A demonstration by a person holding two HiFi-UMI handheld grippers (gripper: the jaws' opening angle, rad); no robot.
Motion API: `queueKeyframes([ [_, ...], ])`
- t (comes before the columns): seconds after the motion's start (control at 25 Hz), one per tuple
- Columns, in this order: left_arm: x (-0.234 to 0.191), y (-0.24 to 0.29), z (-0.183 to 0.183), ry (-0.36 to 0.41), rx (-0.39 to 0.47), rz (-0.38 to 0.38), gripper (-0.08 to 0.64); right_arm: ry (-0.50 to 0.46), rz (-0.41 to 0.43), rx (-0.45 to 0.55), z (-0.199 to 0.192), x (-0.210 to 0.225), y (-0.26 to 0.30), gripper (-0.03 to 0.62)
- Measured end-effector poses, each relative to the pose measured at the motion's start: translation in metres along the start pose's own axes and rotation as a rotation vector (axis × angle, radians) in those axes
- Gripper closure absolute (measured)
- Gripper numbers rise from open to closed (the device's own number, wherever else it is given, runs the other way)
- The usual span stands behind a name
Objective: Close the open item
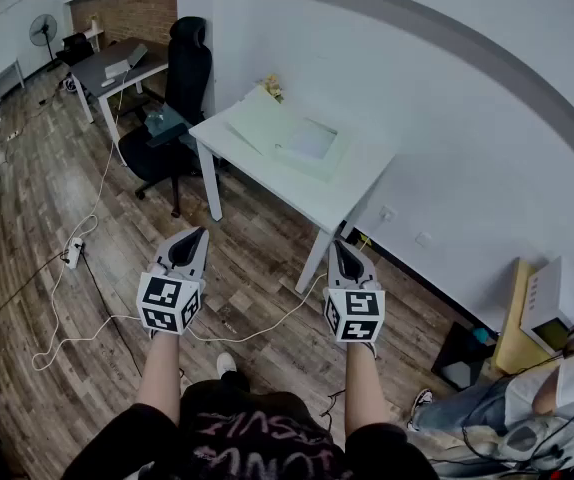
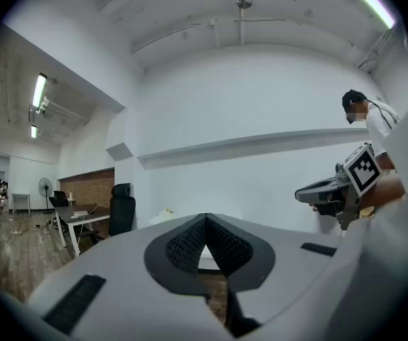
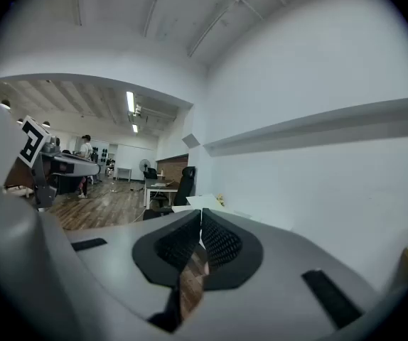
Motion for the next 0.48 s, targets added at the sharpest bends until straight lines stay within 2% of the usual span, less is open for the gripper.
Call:
queueKeyframes([
  [0.48,-0.007,0.011,-0.005,-0.012,0.0,-0.011,0.548,-0.001,-0.009,0.0,-0.002,-0.002,0.011,0.566],
])
Point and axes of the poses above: the fingertips, and each gripper's own axes: y forward along the fingers, x to its right, z out of its top, the point moved 8 cm from there along -y, backward along the fingers, and after that the axes turned 9 degrees about z, right-handed, at the moved point
